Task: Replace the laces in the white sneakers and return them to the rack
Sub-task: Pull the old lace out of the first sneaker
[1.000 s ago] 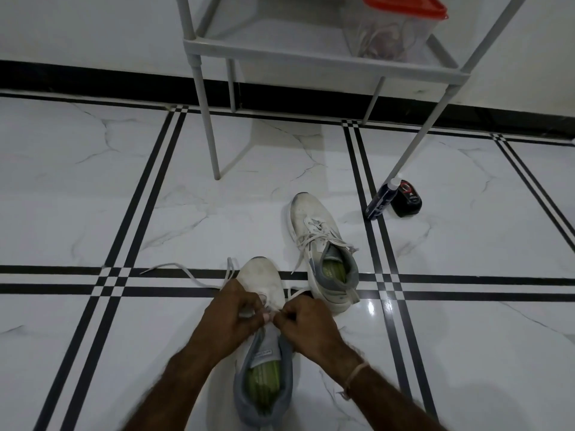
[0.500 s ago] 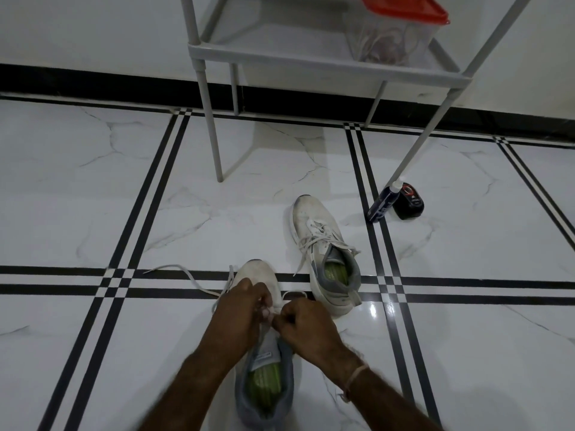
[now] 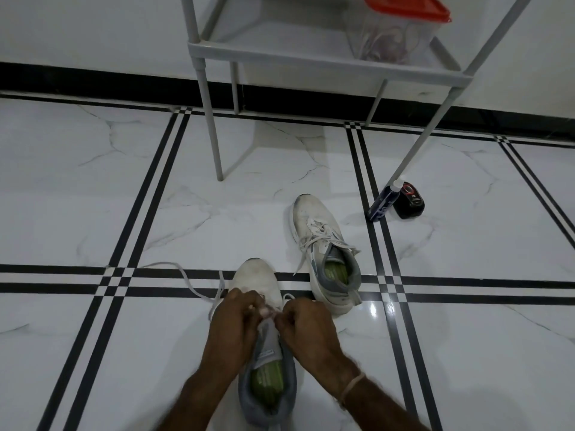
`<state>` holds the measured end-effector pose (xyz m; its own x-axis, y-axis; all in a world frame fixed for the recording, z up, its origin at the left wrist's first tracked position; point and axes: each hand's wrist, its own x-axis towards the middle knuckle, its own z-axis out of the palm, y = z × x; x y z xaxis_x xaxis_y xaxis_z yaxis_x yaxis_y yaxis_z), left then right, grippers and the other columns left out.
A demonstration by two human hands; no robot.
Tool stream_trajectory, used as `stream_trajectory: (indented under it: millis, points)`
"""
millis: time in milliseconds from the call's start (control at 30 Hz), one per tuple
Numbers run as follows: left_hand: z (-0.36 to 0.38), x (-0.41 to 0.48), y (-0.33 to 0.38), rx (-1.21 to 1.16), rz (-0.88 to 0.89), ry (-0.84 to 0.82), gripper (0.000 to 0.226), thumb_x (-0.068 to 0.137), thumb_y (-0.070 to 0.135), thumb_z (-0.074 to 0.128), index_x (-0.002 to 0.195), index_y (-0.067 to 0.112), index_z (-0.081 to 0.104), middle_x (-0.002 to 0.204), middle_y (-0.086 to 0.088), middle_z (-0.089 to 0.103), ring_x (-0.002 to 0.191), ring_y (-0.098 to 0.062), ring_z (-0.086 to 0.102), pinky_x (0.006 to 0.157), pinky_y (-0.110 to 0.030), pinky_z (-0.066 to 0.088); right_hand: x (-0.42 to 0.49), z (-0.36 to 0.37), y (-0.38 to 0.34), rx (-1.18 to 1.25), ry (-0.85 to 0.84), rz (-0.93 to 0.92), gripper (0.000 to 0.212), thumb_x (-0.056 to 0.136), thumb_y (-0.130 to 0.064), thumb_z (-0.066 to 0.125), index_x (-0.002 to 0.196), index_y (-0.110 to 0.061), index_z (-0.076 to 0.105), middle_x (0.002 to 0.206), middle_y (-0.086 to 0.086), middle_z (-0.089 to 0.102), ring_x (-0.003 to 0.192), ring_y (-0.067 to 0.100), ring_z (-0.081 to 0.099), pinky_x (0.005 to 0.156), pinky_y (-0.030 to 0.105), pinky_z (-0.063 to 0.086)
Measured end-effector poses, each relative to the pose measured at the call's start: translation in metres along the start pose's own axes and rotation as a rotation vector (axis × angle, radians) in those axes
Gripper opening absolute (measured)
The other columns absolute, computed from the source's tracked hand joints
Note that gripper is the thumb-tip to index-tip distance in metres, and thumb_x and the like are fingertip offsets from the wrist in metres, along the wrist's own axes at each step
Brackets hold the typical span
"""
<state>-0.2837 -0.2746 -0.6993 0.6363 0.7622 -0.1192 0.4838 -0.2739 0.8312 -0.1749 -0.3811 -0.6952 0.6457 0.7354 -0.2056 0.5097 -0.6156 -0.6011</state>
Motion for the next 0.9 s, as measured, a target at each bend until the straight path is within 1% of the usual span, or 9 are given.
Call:
stream_trajectory:
  millis: [133, 300, 367, 500, 600, 667, 733, 867, 900]
  points:
    - [-0.011, 0.005, -0.003, -1.13, -0.535, 0.155, 0.035, 0.101, -0.001, 0.041, 0.072, 0.011, 0.057, 0.071, -0.008, 0.059, 0.069, -0.019, 0.054, 0.069, -0.031, 0.048, 0.008, -0.005, 0.007, 0.066, 0.009, 0.054, 0.03, 0.087, -0.04, 0.062, 0.064, -0.02, 0.057, 0.063, -0.001, 0.061, 0.066, 0.019, 0.064, 0.061, 0.031, 0.048]
    - [-0.014, 0.012, 0.0, -1.505, -0.678, 0.26, 0.027, 0.106, 0.009, 0.037, 0.082, 0.014, 0.049, 0.066, -0.004, 0.065, 0.058, -0.015, 0.066, 0.057, -0.028, 0.061, 0.009, -0.005, 0.006, 0.116, -0.018, 0.029, 0.029, 0.083, -0.041, 0.063, 0.062, -0.021, 0.06, 0.06, -0.003, 0.061, 0.063, 0.017, 0.063, 0.061, 0.031, 0.05]
    - [-0.011, 0.014, 0.009, -1.254, -0.569, 0.22, 0.027, 0.107, 0.012, 0.037, 0.081, 0.016, 0.043, 0.061, 0.0, 0.051, 0.054, -0.015, 0.055, 0.058, -0.032, 0.057, 0.01, -0.003, 0.006, 0.096, -0.032, 0.032, 0.031, 0.088, -0.035, 0.07, 0.062, -0.025, 0.056, 0.06, -0.008, 0.056, 0.062, 0.013, 0.06, 0.059, 0.025, 0.046]
    - [-0.006, 0.017, -0.01, -0.115, 0.032, -0.021, 0.017, 0.092, 0.033, 0.071, 0.088, 0.03, 0.055, 0.081, 0.011, 0.059, 0.072, 0.002, 0.055, 0.062, -0.023, 0.045, 0.01, 0.0, 0.01, 0.068, -0.013, 0.033, 0.042, 0.09, -0.031, 0.072, 0.058, -0.032, 0.044, 0.056, -0.015, 0.046, 0.062, 0.008, 0.053, 0.055, 0.018, 0.034]
    - [-0.005, 0.022, -0.02, 0.031, 0.082, -0.213, 0.02, 0.083, 0.035, 0.079, 0.077, 0.029, 0.061, 0.082, 0.005, 0.055, 0.073, -0.002, 0.052, 0.06, -0.025, 0.042, 0.009, 0.001, 0.008, 0.076, -0.022, 0.021, 0.03, 0.09, -0.032, 0.072, 0.067, -0.029, 0.053, 0.061, -0.013, 0.05, 0.066, 0.01, 0.056, 0.059, 0.021, 0.038]
    - [-0.006, 0.025, -0.017, 0.078, 0.095, -0.18, 0.016, 0.083, 0.029, 0.076, 0.073, 0.021, 0.065, 0.081, 0.001, 0.057, 0.071, -0.014, 0.055, 0.06, -0.028, 0.045, 0.009, 0.002, 0.008, 0.077, -0.02, 0.026, 0.026, 0.089, -0.035, 0.072, 0.069, -0.027, 0.057, 0.064, -0.012, 0.053, 0.066, 0.011, 0.057, 0.062, 0.023, 0.041]
    - [-0.004, 0.017, -0.007, -0.08, 0.034, -0.08, 0.016, 0.088, 0.029, 0.062, 0.076, 0.02, 0.066, 0.082, 0.003, 0.059, 0.075, -0.013, 0.057, 0.065, -0.027, 0.046, 0.01, 0.001, 0.009, 0.07, -0.02, 0.03, 0.027, 0.089, -0.037, 0.071, 0.068, -0.027, 0.058, 0.062, -0.012, 0.053, 0.065, 0.011, 0.058, 0.062, 0.025, 0.045]
    - [-0.02, 0.014, 0.0, -1.299, -0.643, 0.187, 0.032, 0.105, 0.006, 0.038, 0.077, 0.009, 0.054, 0.067, -0.005, 0.063, 0.062, -0.016, 0.064, 0.063, -0.029, 0.06, 0.012, -0.003, 0.01, 0.052, -0.005, 0.029, 0.027, 0.09, -0.033, 0.069, 0.068, -0.02, 0.062, 0.064, -0.005, 0.059, 0.065, 0.015, 0.061, 0.064, 0.031, 0.05]
    - [-0.024, 0.012, -0.002, -1.425, -0.713, 0.25, 0.032, 0.106, 0.006, 0.036, 0.077, 0.011, 0.05, 0.06, -0.002, 0.06, 0.054, -0.014, 0.062, 0.061, -0.03, 0.062, 0.012, -0.004, 0.011, 0.053, 0.0, 0.031, 0.028, 0.09, -0.032, 0.069, 0.068, -0.017, 0.063, 0.065, -0.002, 0.061, 0.066, 0.016, 0.061, 0.064, 0.032, 0.051]
